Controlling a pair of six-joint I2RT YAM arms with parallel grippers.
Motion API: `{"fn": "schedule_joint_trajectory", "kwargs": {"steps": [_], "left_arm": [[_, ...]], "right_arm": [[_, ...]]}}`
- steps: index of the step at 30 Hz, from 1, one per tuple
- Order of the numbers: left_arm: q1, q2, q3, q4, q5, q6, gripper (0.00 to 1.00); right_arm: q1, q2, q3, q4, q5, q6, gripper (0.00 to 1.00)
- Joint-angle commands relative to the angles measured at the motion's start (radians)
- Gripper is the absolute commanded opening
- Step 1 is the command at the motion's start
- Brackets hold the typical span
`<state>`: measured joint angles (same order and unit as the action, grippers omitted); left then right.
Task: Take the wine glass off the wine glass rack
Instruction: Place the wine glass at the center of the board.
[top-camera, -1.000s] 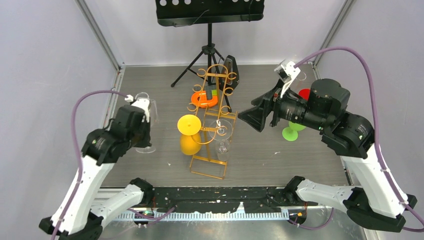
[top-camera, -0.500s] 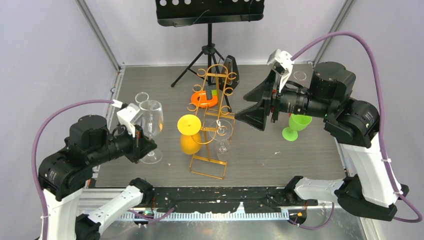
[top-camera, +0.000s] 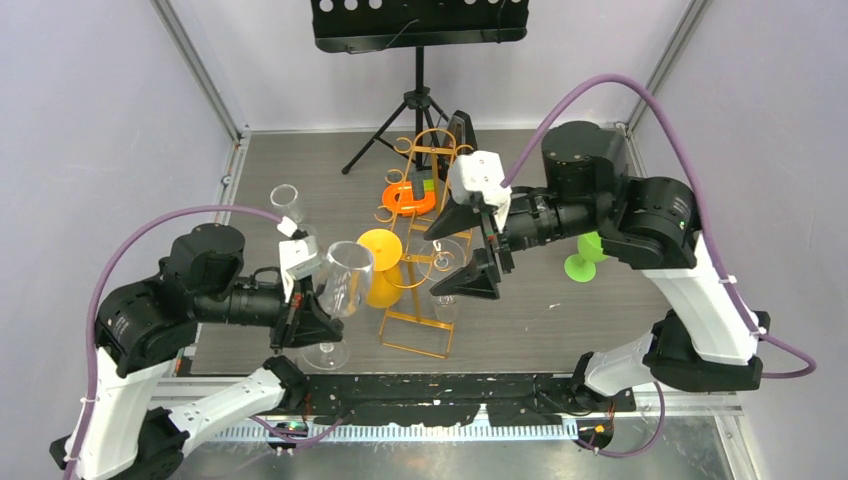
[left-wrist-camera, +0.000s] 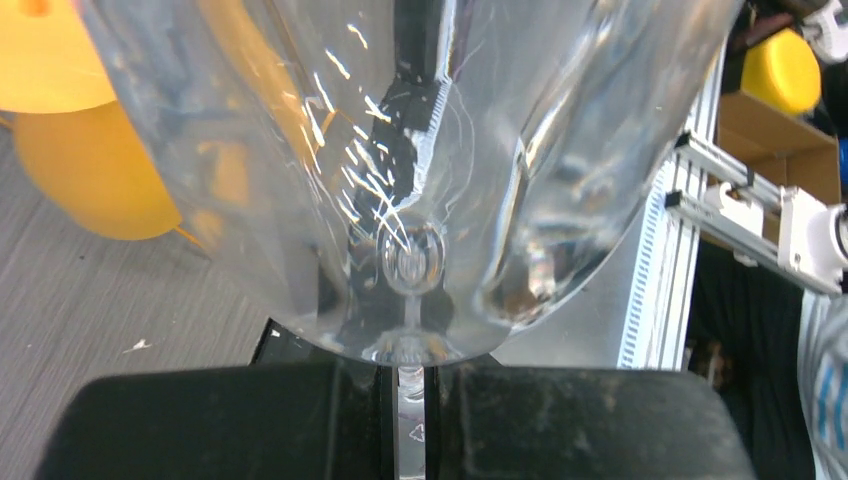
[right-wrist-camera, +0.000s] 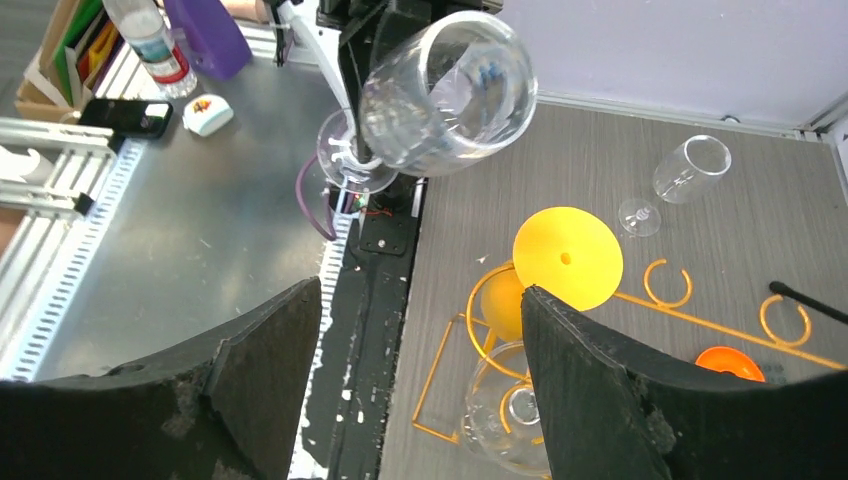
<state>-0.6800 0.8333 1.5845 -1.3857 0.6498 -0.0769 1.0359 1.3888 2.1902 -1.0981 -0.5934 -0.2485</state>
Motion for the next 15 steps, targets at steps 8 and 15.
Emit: {"fn": "schedule_joint_trajectory", "kwargs": {"steps": [8, 15], "left_arm": [[-0.201, 0.033, -0.052, 0.030, -0.027, 0.032, 0.00], [-0.251, 0.043, -0.076, 0.079, -0.052, 0.025, 0.00]], "right_arm": [[0.026, 0.074, 0.120, -0.040, -0.163, -0.211, 0.80], [0.040, 0.119, 0.144, -0.058, -0.252, -0.218, 0.79]]}}
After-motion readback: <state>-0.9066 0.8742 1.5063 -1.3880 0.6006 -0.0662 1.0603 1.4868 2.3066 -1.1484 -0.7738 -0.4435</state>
